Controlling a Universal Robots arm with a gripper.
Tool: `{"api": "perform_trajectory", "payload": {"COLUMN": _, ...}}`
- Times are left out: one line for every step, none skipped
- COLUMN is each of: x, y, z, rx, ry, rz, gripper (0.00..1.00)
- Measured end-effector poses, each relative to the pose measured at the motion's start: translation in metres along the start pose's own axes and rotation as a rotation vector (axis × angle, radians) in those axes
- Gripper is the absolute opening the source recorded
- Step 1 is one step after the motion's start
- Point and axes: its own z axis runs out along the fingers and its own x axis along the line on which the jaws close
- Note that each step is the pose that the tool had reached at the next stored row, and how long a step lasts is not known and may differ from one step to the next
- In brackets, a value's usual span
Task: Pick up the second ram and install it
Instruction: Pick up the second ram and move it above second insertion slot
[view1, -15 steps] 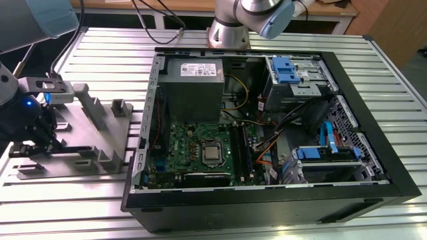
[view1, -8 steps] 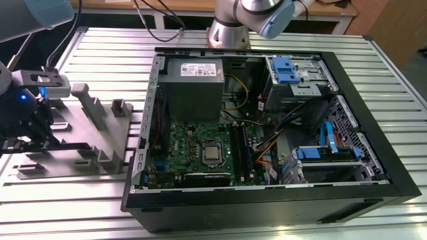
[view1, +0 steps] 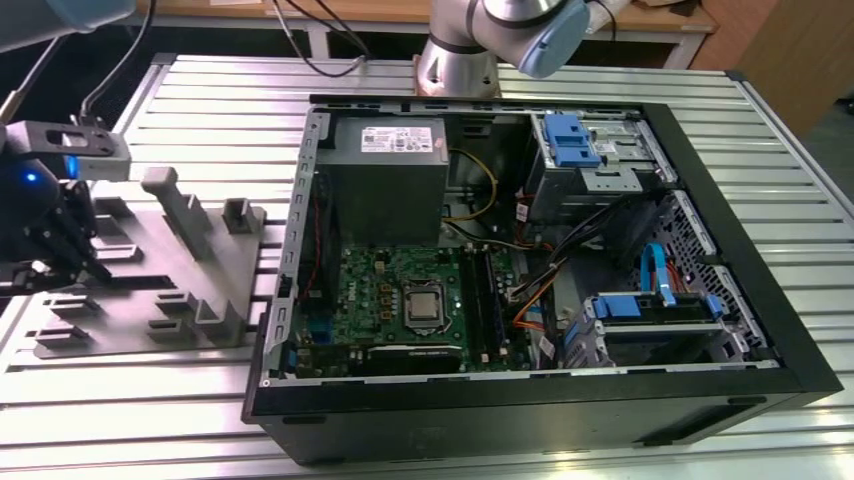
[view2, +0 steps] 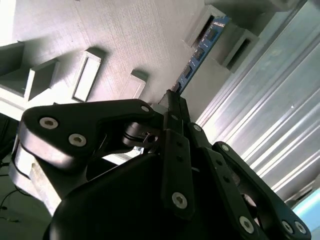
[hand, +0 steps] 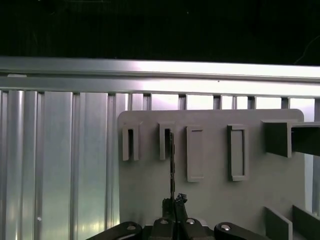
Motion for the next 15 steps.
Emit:
{"api": "perform_trajectory", "payload": {"x": -0.0001, "y": 0.0, "z": -0.0027, "rx": -0.0002, "ry": -0.0001, "rz": 0.0, "gripper": 0.11}}
{"api": "perform_trajectory", "payload": {"x": -0.0002, "y": -0.0001, "z": -0.0049, "rx": -0.0002, "ry": -0.0006, "rz": 0.0, "gripper": 0.11}}
{"api": "perform_trajectory", "payload": {"x": -0.0003, "y": -0.0001, "z": -0.0069, "rx": 0.0, "ry": -0.0012, "rz": 0.0, "gripper": 0.11}}
{"api": "perform_trajectory", "payload": {"x": -0.0004, "y": -0.0002, "z": -0.0093, "rx": 0.0001, "ry": -0.0015, "rz": 0.0, "gripper": 0.11}}
{"api": "perform_trajectory", "payload": {"x": -0.0005, "y": -0.0002, "z": -0.012, "rx": 0.0, "ry": -0.0018, "rz": 0.0, "gripper": 0.11}}
{"api": "perform_trajectory", "payload": {"x": -0.0006, "y": -0.0003, "z": -0.0149, "rx": 0.0001, "ry": -0.002, "rz": 0.0, "gripper": 0.11}}
{"api": "perform_trajectory", "payload": {"x": -0.0007, "y": -0.0003, "z": -0.018, "rx": 0.0001, "ry": -0.0021, "rz": 0.0, "gripper": 0.11}}
{"api": "perform_trajectory", "payload": {"x": -0.0008, "y": -0.0004, "z": -0.0212, "rx": 0.0001, "ry": -0.0021, "rz": 0.0, "gripper": 0.11}}
{"api": "perform_trajectory", "payload": {"x": -0.001, "y": -0.0005, "z": -0.0247, "rx": 0.0003, "ry": -0.0022, "rz": 0.0, "gripper": 0.11}}
{"api": "perform_trajectory", "payload": {"x": -0.0011, "y": -0.0006, "z": -0.0283, "rx": 0.0003, "ry": -0.0022, "rz": 0.0, "gripper": 0.11}}
{"api": "perform_trajectory", "payload": {"x": -0.0012, "y": -0.0006, "z": -0.032, "rx": 0.0002, "ry": -0.0021, "rz": 0.0, "gripper": 0.11}}
{"api": "perform_trajectory", "payload": {"x": -0.0013, "y": -0.0007, "z": -0.0354, "rx": 0.0001, "ry": -0.0021, "rz": 0.0, "gripper": 0.11}}
{"api": "perform_trajectory", "payload": {"x": -0.0014, "y": -0.0007, "z": -0.039, "rx": 0.0003, "ry": -0.0021, "rz": 0.0, "gripper": 0.11}}
{"api": "perform_trajectory", "payload": {"x": -0.0015, "y": -0.0008, "z": -0.0423, "rx": 0.0003, "ry": -0.0021, "rz": 0.0, "gripper": 0.11}}
{"api": "perform_trajectory", "payload": {"x": -0.0017, "y": -0.0009, "z": -0.0458, "rx": 0.0002, "ry": -0.0021, "rz": 0.0, "gripper": 0.11}}
